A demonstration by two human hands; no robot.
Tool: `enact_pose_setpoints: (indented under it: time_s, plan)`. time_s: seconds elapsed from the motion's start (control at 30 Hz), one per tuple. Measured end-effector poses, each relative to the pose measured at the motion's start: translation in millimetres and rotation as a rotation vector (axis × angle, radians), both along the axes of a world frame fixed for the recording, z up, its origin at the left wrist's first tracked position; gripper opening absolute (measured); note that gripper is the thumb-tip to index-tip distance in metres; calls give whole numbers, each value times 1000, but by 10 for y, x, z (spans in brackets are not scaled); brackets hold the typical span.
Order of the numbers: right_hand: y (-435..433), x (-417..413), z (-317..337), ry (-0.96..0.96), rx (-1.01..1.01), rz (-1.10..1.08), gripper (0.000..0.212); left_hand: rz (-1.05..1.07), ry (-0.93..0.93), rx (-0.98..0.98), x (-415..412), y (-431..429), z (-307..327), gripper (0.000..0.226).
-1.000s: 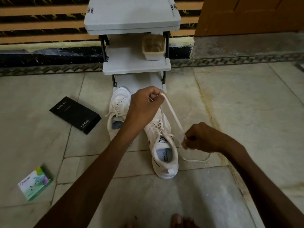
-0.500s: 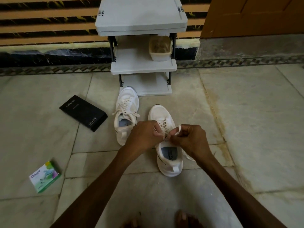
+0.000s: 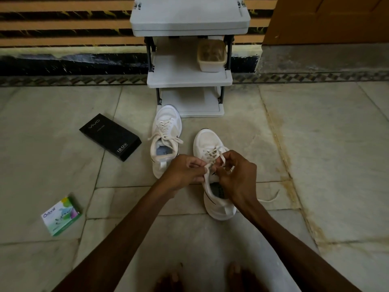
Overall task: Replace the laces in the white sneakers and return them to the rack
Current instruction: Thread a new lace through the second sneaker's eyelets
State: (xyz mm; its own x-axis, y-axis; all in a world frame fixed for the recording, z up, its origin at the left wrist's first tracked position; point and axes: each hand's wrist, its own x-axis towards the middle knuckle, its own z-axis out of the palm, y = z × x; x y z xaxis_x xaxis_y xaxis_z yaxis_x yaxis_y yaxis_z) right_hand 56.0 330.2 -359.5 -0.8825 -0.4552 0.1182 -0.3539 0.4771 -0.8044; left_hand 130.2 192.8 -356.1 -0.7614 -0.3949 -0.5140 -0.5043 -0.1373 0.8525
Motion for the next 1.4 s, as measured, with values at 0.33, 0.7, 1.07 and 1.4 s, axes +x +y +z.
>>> enact_pose_setpoints:
  time_s: [0.33,0.7,1.07,1.4]
  plan:
    - [-102,-10,-93,211,216,72,10,46,11,71,12,-8,-40,13]
    - [-98,-138,-102,74,240,146,15,-96,24,-30,-9,-91,2,17]
    - [-52,-128,-155,113,130,79,15,-79,80,-131,-41,-78,-12,8]
    - [32,-153,-196,23,110,88,38,139,148,-1226,-150,-422,249,21]
